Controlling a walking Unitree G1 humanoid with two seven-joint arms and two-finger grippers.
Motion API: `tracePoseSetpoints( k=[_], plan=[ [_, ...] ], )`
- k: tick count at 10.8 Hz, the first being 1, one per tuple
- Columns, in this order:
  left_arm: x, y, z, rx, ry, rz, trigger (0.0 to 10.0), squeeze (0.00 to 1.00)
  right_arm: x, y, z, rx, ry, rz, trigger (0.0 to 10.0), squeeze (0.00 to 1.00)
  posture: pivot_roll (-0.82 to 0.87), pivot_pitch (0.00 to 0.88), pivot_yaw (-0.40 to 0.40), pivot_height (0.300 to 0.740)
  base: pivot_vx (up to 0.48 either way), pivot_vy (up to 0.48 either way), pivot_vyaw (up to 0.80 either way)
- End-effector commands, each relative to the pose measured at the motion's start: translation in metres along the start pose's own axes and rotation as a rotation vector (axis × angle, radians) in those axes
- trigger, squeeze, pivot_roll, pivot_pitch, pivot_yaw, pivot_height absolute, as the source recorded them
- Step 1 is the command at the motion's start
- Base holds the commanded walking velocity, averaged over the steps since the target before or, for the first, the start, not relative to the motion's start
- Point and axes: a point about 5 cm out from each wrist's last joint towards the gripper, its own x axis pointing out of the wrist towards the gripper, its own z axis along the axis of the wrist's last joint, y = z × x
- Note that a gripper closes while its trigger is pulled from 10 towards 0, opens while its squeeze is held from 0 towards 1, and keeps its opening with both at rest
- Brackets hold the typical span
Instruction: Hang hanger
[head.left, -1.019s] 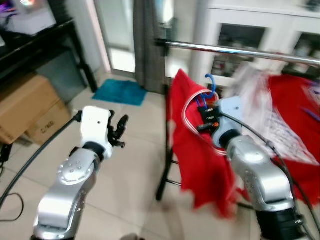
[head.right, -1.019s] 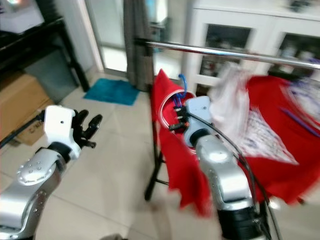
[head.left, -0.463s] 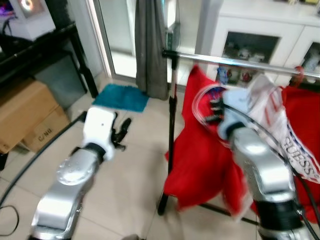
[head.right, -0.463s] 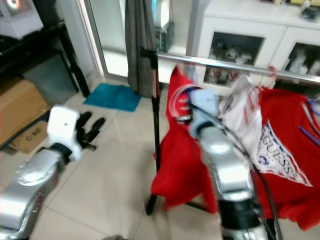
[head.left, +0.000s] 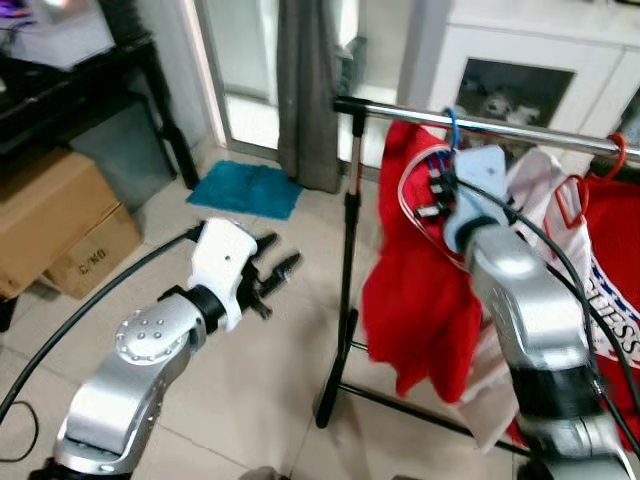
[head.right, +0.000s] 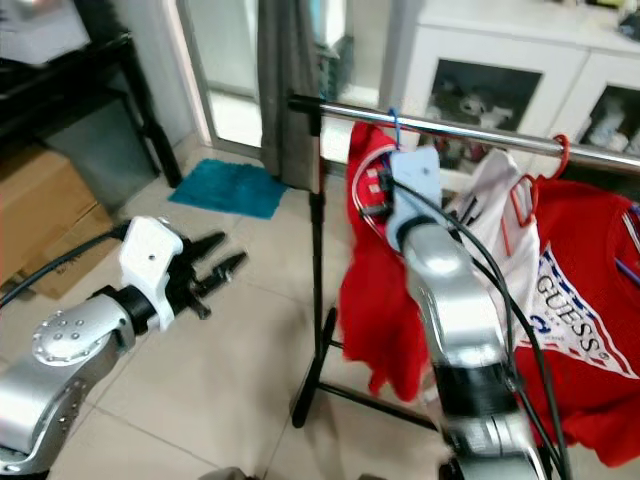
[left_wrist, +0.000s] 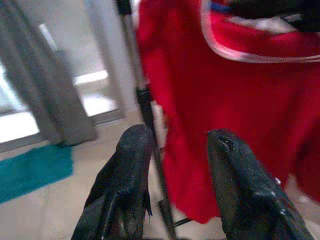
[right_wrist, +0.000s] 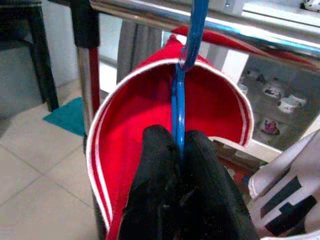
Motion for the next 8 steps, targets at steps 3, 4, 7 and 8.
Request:
tracePoseSetpoints(
  k=[3,4,7,8],
  plan=[
    [0.000,0.002,0.016,0.050,-0.037,-0.086,10.0,0.00,0.031,-0.006,0.017,0.032,-0.007,-0.016,10.0,0.00,-0.04,0.062,0.032,0.740,0.000,0.000,0.00],
    [-0.001,0.003,0.017,0.054,-0.034,-0.089,10.0,0.00,0.042,-0.005,0.021,0.023,0.002,-0.010,10.0,0.00,-0.04,0.069,0.034,0.740,0.000,0.000,0.00],
    [-0.004,0.002,0.018,0.061,-0.022,-0.115,10.0,0.00,0.066,-0.001,0.030,0.003,0.020,-0.001,10.0,0.00,-0.04,0.083,0.035,0.740,0.000,0.000,0.00],
    [-0.004,0.001,0.018,0.061,-0.020,-0.119,10.0,0.00,0.070,0.002,0.026,0.013,0.051,0.012,10.0,0.00,-0.04,0.086,0.027,0.740,0.000,0.000,0.00]
  ],
)
